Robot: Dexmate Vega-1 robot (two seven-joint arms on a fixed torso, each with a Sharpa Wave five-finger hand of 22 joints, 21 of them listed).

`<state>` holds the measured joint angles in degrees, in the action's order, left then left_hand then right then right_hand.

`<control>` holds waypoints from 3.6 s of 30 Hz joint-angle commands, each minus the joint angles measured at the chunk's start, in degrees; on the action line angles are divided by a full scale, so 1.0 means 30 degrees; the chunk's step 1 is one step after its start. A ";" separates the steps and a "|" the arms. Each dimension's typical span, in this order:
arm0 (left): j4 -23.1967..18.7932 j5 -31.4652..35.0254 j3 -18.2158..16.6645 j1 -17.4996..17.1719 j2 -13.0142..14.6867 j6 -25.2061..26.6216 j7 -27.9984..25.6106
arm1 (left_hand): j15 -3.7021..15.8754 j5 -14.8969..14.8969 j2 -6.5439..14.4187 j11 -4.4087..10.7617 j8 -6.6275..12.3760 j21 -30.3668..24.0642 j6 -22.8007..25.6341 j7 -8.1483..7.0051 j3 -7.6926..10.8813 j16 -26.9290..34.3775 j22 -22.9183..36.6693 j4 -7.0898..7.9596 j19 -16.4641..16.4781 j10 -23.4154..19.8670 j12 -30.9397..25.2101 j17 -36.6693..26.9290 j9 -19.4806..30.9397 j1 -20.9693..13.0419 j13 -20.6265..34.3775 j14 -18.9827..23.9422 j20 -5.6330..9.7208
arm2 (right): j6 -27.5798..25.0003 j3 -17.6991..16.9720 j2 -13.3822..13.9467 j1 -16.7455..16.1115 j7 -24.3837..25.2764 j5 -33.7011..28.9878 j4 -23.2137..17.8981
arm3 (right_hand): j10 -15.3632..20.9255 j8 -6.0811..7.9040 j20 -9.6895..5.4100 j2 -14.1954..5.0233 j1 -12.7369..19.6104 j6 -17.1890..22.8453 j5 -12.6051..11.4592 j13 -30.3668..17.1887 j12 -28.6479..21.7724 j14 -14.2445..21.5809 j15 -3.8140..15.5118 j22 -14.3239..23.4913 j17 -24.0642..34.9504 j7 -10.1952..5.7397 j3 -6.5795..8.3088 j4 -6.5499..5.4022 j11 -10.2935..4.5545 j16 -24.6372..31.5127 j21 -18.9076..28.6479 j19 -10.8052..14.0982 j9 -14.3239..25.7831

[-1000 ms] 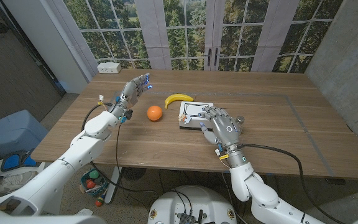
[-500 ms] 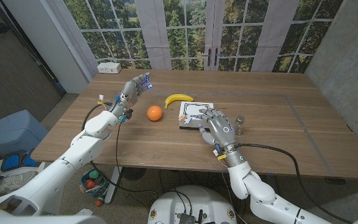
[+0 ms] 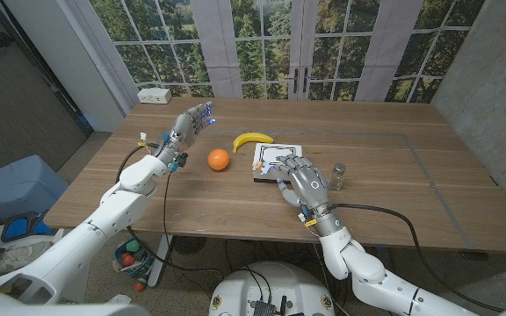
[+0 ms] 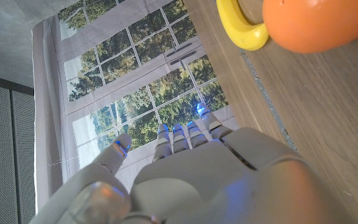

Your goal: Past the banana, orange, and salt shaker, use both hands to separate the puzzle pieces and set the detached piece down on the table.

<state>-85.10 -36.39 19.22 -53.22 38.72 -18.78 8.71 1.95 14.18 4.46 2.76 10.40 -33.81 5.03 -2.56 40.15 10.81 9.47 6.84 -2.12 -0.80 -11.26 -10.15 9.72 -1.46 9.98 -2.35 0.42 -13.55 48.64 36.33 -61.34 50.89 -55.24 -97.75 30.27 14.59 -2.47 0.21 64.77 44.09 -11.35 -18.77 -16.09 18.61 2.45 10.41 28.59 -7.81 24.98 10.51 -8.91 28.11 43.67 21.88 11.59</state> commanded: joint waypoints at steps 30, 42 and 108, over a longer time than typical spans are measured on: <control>-0.0012 -0.0497 -0.0180 -0.0058 0.0137 0.0351 0.0250 | 0.0255 -0.0090 0.0648 -0.0044 -0.0038 0.0331 0.0040 -0.0111 -0.0150 -0.0061 0.0045 0.0064 0.0134 0.0040 0.0075 -0.0002 0.0034 0.0103 0.0065 -0.0042 0.0015 | 0.2028 0.1536 -0.1638 0.2758 0.1576 0.1168 0.4151 | -0.0634 -0.0281 -0.0809 -0.0105 0.0813 -0.0476 0.0106 -0.0166 0.0286 -0.0415 0.3342 0.0037 0.0164 -0.0258 -0.0191 -0.0239 0.0052 -0.0190 0.0167 -0.0330 0.0077; 0.0035 -0.0571 -0.0170 -0.0026 0.0212 0.0511 0.0373 | 0.0223 -0.0105 0.0577 -0.0044 -0.0063 0.0461 -0.0034 -0.0193 -0.0207 -0.0074 0.0048 0.0050 0.0161 0.0056 0.0078 0.0003 0.0033 0.0120 0.0065 -0.0069 -0.0010 | 0.2505 0.1463 -0.2278 0.2972 0.2694 0.2161 0.4723 | 0.0642 0.1606 -0.0815 -0.0832 0.0355 0.4205 0.0337 -0.0202 -0.0033 0.0402 0.3283 0.0076 0.0525 0.1392 -0.1097 -0.0848 0.0043 0.0355 0.0522 -0.0327 0.0309; -0.1885 0.3358 0.0193 -0.0298 0.2514 -0.0529 0.0067 | -0.0589 -0.1286 -0.1160 0.0153 0.0171 0.3123 0.1574 -0.3246 -0.0067 -0.0090 0.0107 -0.5877 0.1040 0.0621 0.0041 0.0125 0.0096 -0.4087 0.0121 -0.0291 -0.0565 | 0.5479 -0.0783 -0.1869 0.2298 0.3744 0.2932 0.1351 | 0.0928 0.2883 -0.1424 -0.2191 0.0340 0.4869 0.0461 -0.0573 -0.0090 0.0618 0.3439 0.0130 0.0686 0.1690 -0.1481 -0.0737 -0.0292 0.0238 0.0980 -0.0766 0.1572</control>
<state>-88.22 -30.25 19.90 -53.32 43.92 -20.47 10.91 1.34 10.54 1.05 2.96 10.82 -24.76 10.02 -12.31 39.82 10.14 9.45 -10.21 0.42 1.27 -10.80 -9.60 9.75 -12.16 9.98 -3.68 0.11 2.15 47.60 29.85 -53.55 63.72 -47.72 -90.13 32.76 22.90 -2.13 -5.68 65.53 58.71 -10.15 -20.35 -16.13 19.87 2.45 10.53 30.42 -2.77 20.55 8.15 -9.52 29.05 46.21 19.71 16.03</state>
